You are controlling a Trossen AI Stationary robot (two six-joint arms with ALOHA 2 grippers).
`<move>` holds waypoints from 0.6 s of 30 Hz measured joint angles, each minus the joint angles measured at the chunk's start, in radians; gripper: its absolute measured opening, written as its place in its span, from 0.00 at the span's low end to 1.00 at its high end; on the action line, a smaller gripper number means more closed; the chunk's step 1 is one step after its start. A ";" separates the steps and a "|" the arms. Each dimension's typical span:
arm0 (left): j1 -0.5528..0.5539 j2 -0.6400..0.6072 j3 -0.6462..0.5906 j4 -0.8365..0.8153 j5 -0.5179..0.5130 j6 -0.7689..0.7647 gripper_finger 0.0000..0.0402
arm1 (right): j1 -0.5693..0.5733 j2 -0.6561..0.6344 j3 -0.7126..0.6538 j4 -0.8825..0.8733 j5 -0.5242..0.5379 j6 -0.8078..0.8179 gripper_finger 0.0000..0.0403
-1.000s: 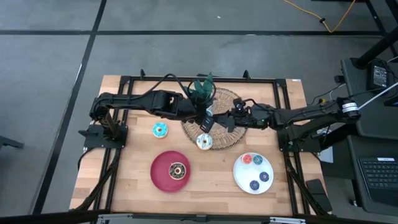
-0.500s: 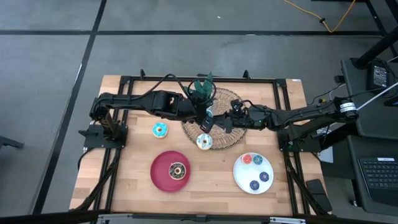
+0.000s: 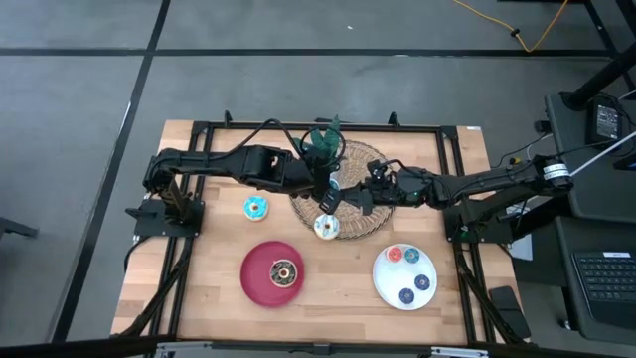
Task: Pick & Place donuts
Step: Put the blue donut on the white plate
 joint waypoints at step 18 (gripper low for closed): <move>0.000 0.000 0.000 -0.009 0.066 -0.007 0.39 | 0.038 -0.035 0.000 -0.058 -0.024 -0.001 0.02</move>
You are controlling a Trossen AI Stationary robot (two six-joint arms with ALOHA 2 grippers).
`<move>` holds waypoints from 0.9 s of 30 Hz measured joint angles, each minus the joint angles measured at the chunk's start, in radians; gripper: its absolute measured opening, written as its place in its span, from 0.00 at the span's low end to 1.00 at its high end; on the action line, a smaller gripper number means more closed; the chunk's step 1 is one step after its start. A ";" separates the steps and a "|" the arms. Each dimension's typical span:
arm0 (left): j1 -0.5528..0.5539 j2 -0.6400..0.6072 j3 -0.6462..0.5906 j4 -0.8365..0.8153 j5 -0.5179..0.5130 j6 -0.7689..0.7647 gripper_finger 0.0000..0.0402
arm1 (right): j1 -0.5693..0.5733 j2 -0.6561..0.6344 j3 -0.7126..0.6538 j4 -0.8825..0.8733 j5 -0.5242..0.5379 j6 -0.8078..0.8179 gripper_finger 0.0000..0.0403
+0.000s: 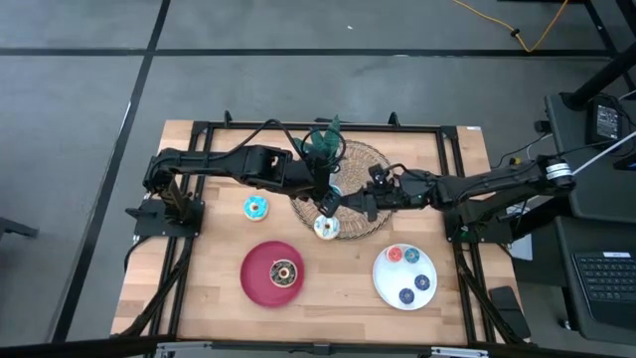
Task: Pick & Place donuts
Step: Put the blue donut on the white plate
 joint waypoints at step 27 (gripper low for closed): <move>0.011 0.001 0.005 0.114 0.203 0.036 0.41 | 0.211 -0.235 0.000 -0.622 0.022 0.170 0.02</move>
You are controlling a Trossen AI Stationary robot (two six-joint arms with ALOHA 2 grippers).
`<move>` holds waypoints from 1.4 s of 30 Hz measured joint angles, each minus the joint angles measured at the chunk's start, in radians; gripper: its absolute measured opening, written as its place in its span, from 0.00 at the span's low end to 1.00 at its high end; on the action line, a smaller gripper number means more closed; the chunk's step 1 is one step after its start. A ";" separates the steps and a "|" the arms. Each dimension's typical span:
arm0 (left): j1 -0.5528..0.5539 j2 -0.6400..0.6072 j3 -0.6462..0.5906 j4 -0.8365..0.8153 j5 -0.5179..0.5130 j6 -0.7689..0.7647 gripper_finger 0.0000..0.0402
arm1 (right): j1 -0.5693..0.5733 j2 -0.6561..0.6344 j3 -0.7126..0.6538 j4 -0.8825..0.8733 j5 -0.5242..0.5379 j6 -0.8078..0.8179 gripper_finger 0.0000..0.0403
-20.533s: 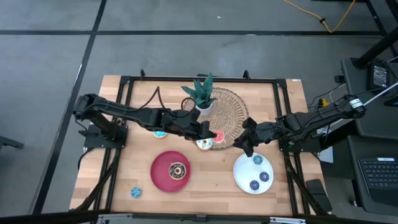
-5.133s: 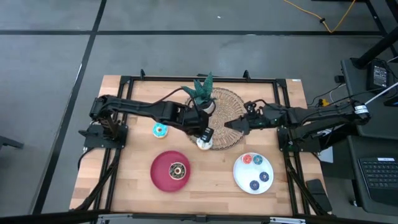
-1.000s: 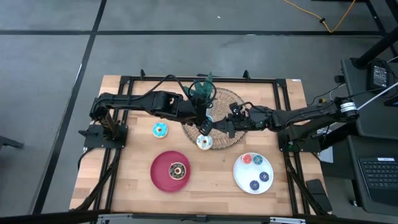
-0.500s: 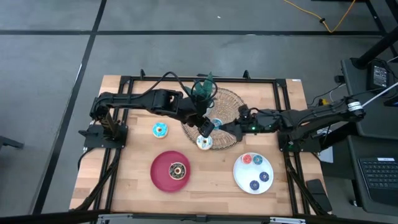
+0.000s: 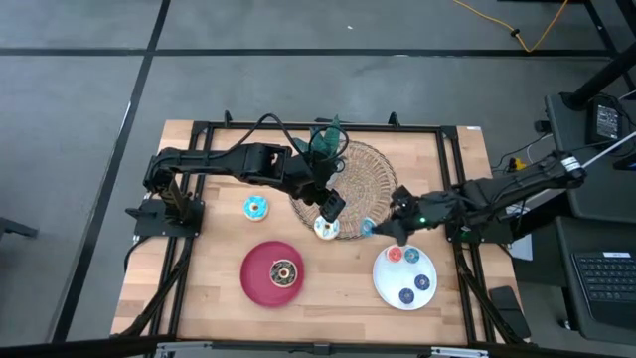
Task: Pick & Place donuts
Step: Put the blue donut on the white plate
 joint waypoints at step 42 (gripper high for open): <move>0.000 -0.001 0.000 0.003 -0.001 0.000 0.41 | 0.107 -0.327 -0.546 0.274 -0.360 0.202 0.02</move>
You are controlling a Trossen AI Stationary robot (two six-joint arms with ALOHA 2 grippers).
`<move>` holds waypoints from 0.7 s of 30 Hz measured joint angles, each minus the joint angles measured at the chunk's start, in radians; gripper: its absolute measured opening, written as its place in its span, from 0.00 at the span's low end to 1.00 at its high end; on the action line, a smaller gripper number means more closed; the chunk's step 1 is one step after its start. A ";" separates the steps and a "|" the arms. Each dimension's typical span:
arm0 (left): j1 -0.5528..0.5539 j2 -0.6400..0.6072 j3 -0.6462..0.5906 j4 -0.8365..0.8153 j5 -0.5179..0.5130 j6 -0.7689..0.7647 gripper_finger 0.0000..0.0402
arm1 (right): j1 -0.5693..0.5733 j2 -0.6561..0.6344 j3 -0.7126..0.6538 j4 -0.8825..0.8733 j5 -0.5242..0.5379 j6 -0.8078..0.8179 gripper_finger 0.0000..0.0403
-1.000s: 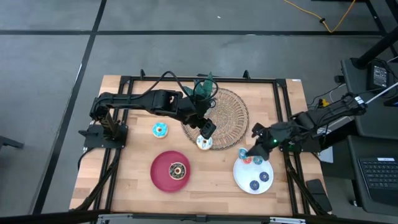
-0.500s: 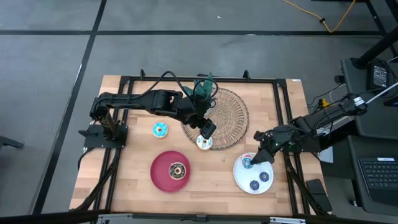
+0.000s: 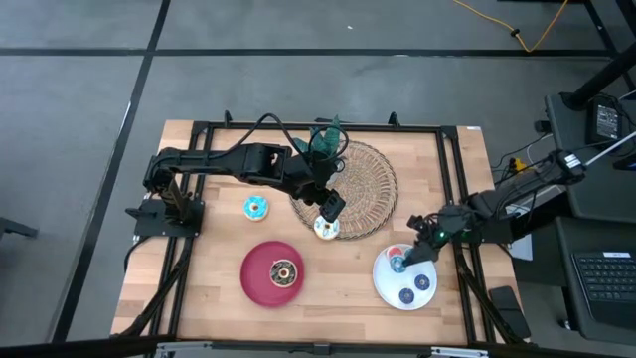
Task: Pick & Place donuts
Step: Put the blue donut on the white plate
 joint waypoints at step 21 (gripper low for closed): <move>0.000 0.000 0.000 0.000 0.000 0.000 0.41 | 0.104 0.150 -0.049 -0.012 0.072 0.128 0.02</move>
